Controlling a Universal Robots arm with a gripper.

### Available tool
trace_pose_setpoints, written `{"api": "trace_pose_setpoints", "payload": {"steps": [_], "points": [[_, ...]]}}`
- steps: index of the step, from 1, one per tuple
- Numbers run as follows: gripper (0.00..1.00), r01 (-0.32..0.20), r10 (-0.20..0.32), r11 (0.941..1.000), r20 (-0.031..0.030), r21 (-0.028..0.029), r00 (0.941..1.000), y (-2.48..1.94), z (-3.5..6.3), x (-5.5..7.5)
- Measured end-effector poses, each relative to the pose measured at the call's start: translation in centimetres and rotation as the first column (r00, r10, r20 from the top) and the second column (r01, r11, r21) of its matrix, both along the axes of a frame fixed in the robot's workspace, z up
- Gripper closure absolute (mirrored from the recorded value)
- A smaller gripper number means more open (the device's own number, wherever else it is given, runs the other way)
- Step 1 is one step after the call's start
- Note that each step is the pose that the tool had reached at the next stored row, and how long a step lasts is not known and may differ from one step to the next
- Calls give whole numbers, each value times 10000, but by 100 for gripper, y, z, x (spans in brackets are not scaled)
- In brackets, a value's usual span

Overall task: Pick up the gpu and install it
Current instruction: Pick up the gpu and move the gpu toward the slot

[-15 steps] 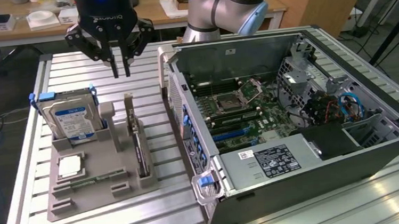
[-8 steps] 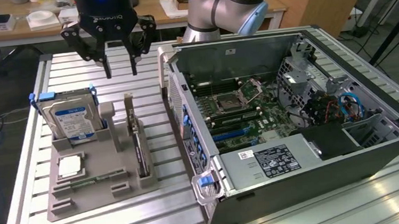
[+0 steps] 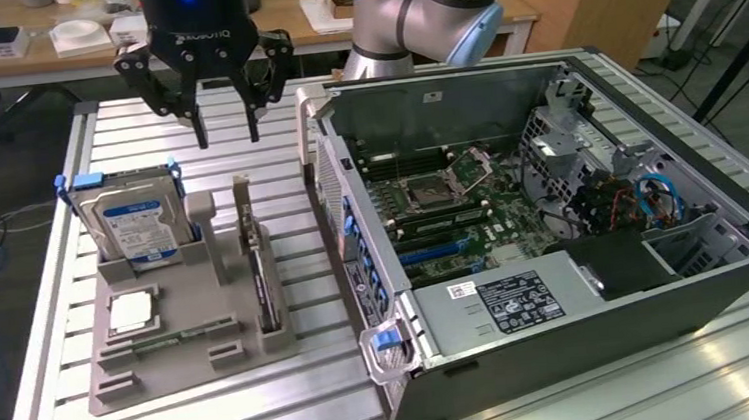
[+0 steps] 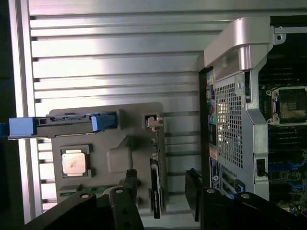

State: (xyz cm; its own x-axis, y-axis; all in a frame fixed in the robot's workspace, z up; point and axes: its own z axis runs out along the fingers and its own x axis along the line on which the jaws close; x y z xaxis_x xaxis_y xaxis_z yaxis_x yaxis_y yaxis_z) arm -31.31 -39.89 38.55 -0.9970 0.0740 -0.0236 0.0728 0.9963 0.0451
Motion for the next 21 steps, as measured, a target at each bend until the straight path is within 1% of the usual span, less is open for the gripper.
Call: {"api": "trace_pose_setpoints", "payload": {"steps": [2,3,4,21], "points": [[47,9,-9,10000,2,-10,10000,0,-29,-2],[47,9,-9,10000,1,-32,10000,-1,-40,-2],[47,10,-10,10000,3,-40,10000,-2,-56,-2],[47,115,-115,9999,3,-41,9999,-2,-365,-18]]}}
